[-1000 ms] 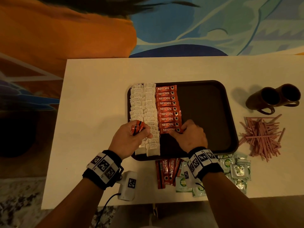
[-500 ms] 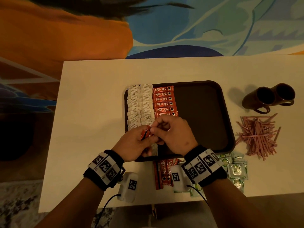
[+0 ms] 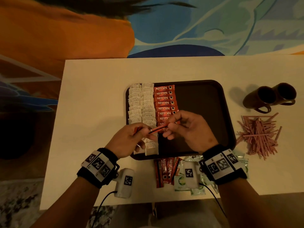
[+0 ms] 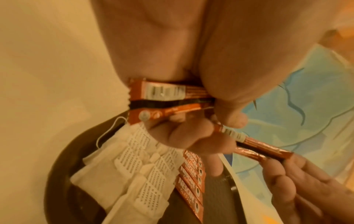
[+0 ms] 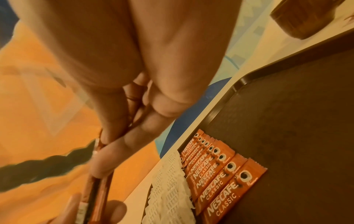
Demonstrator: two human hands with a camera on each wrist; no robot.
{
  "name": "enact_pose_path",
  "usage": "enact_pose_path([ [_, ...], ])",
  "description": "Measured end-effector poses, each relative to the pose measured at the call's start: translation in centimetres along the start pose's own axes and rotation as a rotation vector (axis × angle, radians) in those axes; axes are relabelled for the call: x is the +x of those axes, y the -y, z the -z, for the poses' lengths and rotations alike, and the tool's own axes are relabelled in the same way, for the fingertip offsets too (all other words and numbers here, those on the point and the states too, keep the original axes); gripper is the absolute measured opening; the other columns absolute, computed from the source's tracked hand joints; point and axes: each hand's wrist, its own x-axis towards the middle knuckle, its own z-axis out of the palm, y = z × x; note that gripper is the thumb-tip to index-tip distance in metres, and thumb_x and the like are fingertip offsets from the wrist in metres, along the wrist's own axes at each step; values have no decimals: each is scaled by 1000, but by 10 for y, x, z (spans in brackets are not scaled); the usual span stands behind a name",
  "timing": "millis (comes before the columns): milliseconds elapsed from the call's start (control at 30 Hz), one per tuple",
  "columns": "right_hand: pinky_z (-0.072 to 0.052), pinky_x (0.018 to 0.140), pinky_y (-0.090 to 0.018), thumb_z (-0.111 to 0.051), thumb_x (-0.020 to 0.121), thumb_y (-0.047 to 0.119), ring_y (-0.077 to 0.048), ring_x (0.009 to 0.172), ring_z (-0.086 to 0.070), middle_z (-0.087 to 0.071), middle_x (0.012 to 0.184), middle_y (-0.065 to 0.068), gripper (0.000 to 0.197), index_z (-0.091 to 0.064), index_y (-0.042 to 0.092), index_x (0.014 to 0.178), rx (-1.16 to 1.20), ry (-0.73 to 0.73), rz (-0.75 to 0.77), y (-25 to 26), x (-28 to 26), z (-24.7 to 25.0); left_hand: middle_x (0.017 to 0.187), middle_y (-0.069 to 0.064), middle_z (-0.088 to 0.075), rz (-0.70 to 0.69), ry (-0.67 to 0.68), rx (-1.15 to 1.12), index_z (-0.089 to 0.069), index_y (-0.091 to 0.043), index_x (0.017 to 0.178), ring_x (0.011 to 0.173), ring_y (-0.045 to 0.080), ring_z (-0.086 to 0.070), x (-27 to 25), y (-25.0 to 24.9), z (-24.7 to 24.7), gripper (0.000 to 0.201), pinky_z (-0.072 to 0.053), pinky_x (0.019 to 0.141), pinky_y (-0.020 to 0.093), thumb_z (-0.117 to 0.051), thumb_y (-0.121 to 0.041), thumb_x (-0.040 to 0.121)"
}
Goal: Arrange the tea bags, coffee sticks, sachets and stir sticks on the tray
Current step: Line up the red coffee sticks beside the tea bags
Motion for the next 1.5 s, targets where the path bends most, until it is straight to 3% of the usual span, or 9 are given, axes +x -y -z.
enact_pose_path([
  [100, -62, 87, -47, -69, 88, -12, -38, 96, -75, -74, 101, -20, 12, -67, -7, 99, 78, 61, 52, 1, -6, 4, 94, 0, -78, -7, -49, -52, -68, -11, 114, 56, 10, -55, -1, -3, -1, 30, -39, 46, 18, -47, -31, 108],
  [233, -61, 87, -47, -69, 86, -14, -35, 95, -74, -75, 102, -16, 14, -73, -5, 96, 57, 56, 100, 1, -10, 3, 57, -10, -56, -92, -165, -11, -76, -17, 104, 49, 8, -44, 4, 0, -2, 16, -36, 47, 17, -60, -21, 102],
  [433, -63, 80, -45, -83, 79, 2, -33, 90, -75, -75, 98, -18, 32, -72, 3, 109, 88, -16, -33, -6, -5, -4, 73, -12, -68, -165, -293, 14, -75, -17, 100, 50, 8, -51, 8, 0, -4, 8, -45, 54, 21, -71, -14, 94],
  [600, -62, 73, -37, -81, 82, 0, -31, 83, -76, -77, 90, -13, 24, -74, 7, 104, -6, -51, -77, -13, -2, -4, 81, 4, -74, -156, -327, -6, -76, -19, 92, 59, 9, -60, 9, 2, -9, 8, -48, 54, 21, -81, -16, 86],
  [767, -62, 73, -32, -82, 82, 3, -25, 86, -77, -78, 91, -7, 22, -75, 11, 101, -55, -181, -123, -18, -11, 12, 78, 0, -74, -120, -357, 52, -76, -21, 87, 63, 7, -62, 9, 12, -9, 8, -49, 53, 19, -83, -20, 84],
  [900, -60, 76, -30, -86, 79, 15, -11, 85, -76, -79, 88, 7, 22, -76, 24, 96, -256, -300, -266, -33, -16, 33, 86, -4, -76, -104, -350, 103, -75, -26, 90, 73, 17, -70, 9, 19, -3, 7, -53, 55, 25, -81, -26, 86],
  [1033, -62, 80, -33, -89, 76, 18, -8, 83, -73, -77, 86, 8, 27, -73, 25, 96, -456, -294, -420, -52, -11, 35, 88, -7, -76, -114, -335, 115, -75, -27, 92, 82, 12, -73, 8, 23, -1, 7, -56, 70, 34, -80, -28, 88],
  [1167, -58, 79, -28, -90, 76, 19, -6, 86, -68, -72, 91, 9, 35, -69, 22, 105, -554, -309, -420, -61, -2, 23, 90, -6, -76, -98, -310, 103, -75, -29, 92, 86, 14, -74, 7, 25, -2, 7, -58, 89, 48, -80, -28, 87],
  [1500, -59, 86, -38, -90, 75, 26, -13, 93, -62, -61, 105, 3, 41, -64, 21, 106, -751, -415, -300, -67, 14, 7, 90, -8, -76, -95, -310, 112, -74, -30, 92, 89, 12, -73, 5, 25, -2, 7, -57, 91, 47, -80, -30, 87],
])
